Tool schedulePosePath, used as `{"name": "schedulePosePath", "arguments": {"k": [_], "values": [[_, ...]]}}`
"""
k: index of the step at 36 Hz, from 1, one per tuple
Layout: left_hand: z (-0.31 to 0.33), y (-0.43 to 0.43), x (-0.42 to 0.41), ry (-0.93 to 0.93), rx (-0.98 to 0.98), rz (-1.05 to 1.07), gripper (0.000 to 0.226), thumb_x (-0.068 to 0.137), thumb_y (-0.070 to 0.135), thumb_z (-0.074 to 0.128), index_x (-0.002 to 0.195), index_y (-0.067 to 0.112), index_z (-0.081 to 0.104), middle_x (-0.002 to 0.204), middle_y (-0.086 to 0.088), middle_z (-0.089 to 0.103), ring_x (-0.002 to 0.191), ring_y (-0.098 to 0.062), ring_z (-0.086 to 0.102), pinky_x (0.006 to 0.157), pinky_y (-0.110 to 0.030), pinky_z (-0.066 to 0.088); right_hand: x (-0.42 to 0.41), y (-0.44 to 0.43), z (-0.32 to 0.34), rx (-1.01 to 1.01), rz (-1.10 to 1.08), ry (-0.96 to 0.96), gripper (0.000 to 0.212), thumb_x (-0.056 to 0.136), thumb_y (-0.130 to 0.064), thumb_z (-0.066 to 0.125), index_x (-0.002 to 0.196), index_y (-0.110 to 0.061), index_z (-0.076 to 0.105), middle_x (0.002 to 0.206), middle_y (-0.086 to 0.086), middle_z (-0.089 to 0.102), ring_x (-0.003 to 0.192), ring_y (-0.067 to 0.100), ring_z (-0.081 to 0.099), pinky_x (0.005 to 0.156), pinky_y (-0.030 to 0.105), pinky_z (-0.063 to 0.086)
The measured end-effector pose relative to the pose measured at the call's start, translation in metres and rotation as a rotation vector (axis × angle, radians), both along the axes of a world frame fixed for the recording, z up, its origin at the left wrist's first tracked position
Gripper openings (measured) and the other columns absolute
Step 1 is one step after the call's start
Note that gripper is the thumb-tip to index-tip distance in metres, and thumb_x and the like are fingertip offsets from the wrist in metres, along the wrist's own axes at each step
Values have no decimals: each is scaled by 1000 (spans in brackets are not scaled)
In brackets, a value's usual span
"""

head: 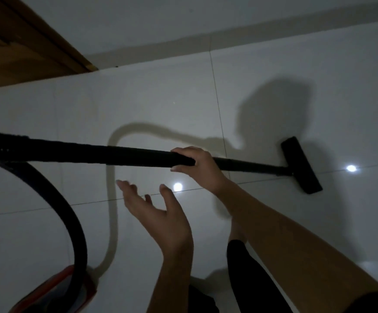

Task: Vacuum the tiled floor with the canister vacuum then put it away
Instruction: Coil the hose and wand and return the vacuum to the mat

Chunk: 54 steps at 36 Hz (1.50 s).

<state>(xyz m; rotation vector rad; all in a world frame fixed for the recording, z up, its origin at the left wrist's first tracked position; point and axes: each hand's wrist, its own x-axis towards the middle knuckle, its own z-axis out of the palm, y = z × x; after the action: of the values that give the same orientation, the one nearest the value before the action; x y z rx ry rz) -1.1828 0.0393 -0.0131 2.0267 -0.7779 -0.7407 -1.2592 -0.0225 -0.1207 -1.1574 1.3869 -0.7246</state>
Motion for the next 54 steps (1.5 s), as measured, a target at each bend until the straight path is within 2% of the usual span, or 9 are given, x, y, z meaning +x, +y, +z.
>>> {"name": "schedulePosePath", "arguments": {"k": [5, 11, 17, 28, 36, 39, 42, 50, 54], "values": [[-19, -38, 26, 100, -75, 140, 88, 91, 17, 58, 149, 26, -8, 159, 2, 4, 145, -14, 16, 119, -42, 20, 27, 15, -9, -62, -35, 53, 47, 73, -13, 80, 118, -7, 67, 104, 9, 68, 98, 22, 63, 96, 36, 48], [-33, -41, 61, 94, -190, 162, 96, 88, 11, 60, 148, 26, -13, 147, 18, 14, 138, -13, 33, 112, -39, 37, 61, 41, -11, -144, -69, 168, 51, 76, -15, 78, 124, -8, 64, 116, 8, 66, 108, 24, 58, 99, 33, 45], [-39, -15, 98, 119, -253, 171, 92, 88, -4, 56, 149, 13, -11, 133, 17, 19, 88, 43, 34, 70, 9, 35, 103, 68, -8, -234, -19, 259, 48, 79, -14, 76, 125, -8, 64, 114, 9, 66, 104, 26, 59, 95, 28, 44], [-24, 35, 224, 104, -217, 82, 94, 89, 1, 58, 149, 21, -12, 150, 0, 25, 103, 11, 46, 72, 7, 37, 215, 114, 3, -308, 23, 385, 50, 78, -28, 65, 125, -10, 64, 110, 6, 67, 98, 24, 60, 88, 28, 44], [-12, 79, 339, 94, -321, -8, 95, 89, -5, 56, 148, 18, -14, 134, 29, 19, 95, 39, 37, 74, 9, 36, 318, 157, 5, -439, 94, 283, 48, 89, -32, 55, 131, -8, 58, 112, 8, 63, 97, 24, 60, 87, 38, 50], [-11, 101, 388, 103, -298, 21, 99, 88, -2, 58, 147, 29, -15, 157, 1, 14, 124, 11, 40, 90, 0, 41, 354, 173, 2, -471, 179, 274, 46, 92, -27, 57, 135, -9, 54, 115, 9, 61, 99, 23, 60, 88, 41, 52], [-8, 128, 428, 77, -313, 32, 100, 88, 4, 60, 146, 35, -15, 156, -8, 22, 136, -18, 38, 109, -35, 41, 390, 192, 2, -487, 243, 220, 48, 94, -30, 53, 137, -9, 51, 117, 10, 61, 102, 25, 62, 88, 44, 52], [-33, 197, 514, 122, -347, 196, 92, 90, 13, 59, 146, 42, -7, 153, -5, 28, 132, -18, 43, 108, -44, 41, 467, 252, -27, -578, 398, 133, 49, 97, -33, 48, 142, -14, 45, 111, 6, 61, 96, 19, 62, 83, 36, 54], [-62, 218, 550, 126, -362, 298, 90, 87, 12, 60, 143, 51, 1, 146, -8, 39, 126, -23, 50, 106, -49, 42, 500, 267, -53, -628, 485, 202, 54, 94, -41, 44, 142, -17, 44, 101, 5, 61, 79, 7, 55, 70, 16, 46]]}}
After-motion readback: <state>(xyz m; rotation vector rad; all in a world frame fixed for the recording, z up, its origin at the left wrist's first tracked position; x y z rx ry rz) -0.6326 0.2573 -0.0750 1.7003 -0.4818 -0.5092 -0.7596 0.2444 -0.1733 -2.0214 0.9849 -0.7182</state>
